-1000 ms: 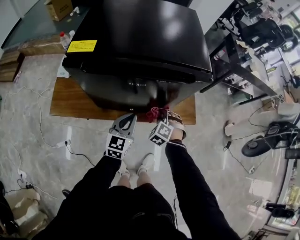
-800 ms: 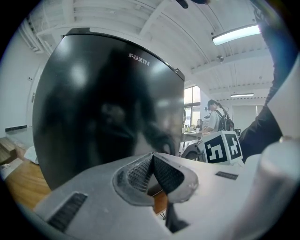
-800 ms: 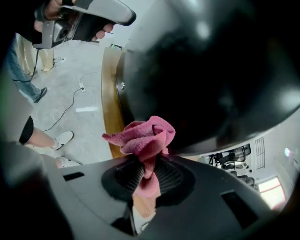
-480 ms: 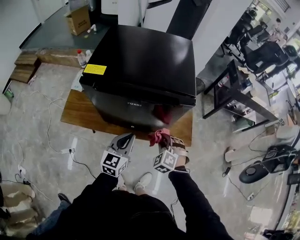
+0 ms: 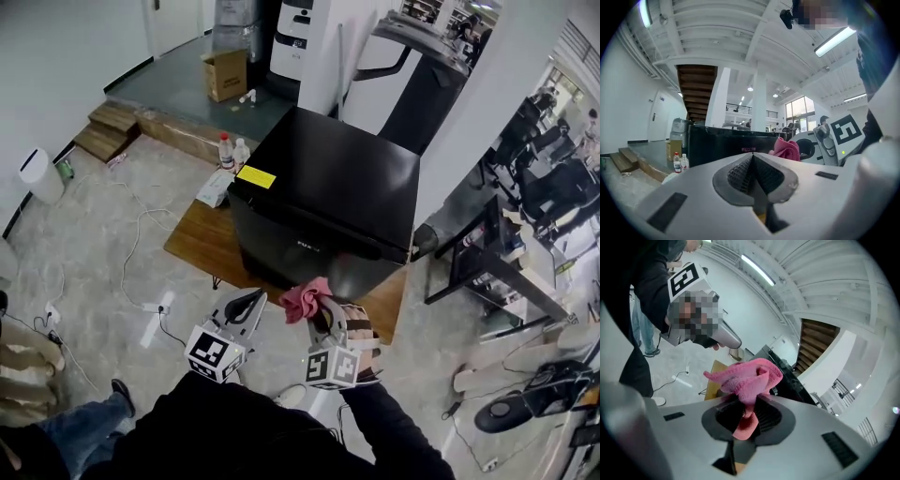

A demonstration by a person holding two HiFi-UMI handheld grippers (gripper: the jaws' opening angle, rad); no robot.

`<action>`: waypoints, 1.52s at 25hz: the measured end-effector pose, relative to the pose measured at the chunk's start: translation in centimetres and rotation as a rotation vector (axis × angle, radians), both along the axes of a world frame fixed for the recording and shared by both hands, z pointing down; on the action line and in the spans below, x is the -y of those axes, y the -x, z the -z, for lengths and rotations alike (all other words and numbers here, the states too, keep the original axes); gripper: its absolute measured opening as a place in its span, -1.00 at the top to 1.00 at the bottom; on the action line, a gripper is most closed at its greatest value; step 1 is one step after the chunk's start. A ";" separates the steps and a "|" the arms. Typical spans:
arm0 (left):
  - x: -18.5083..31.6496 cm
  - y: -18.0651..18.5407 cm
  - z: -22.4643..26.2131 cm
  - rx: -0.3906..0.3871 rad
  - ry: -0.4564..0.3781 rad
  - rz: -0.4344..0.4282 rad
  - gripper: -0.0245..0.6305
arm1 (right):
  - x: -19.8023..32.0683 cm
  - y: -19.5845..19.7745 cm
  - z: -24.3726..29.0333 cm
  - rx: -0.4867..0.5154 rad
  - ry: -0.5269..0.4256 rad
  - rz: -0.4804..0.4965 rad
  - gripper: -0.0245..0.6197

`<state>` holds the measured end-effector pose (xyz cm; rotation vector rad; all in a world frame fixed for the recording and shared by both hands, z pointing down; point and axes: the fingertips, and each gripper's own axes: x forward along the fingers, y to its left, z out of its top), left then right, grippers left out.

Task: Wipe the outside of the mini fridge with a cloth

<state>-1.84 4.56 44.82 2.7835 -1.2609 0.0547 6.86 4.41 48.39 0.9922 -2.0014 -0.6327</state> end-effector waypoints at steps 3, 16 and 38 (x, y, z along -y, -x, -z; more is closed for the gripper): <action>0.6 3.2 0.9 -0.004 -0.020 0.055 0.91 | 0.5 2.9 1.2 0.017 -0.009 0.030 0.71; 8.2 21.1 3.2 -0.032 -0.071 0.006 0.91 | 8.9 21.0 5.9 0.447 0.006 -0.022 0.71; 27.1 28.3 7.2 -0.036 -0.121 -0.020 0.91 | 25.7 32.0 9.9 1.037 0.040 -0.092 0.71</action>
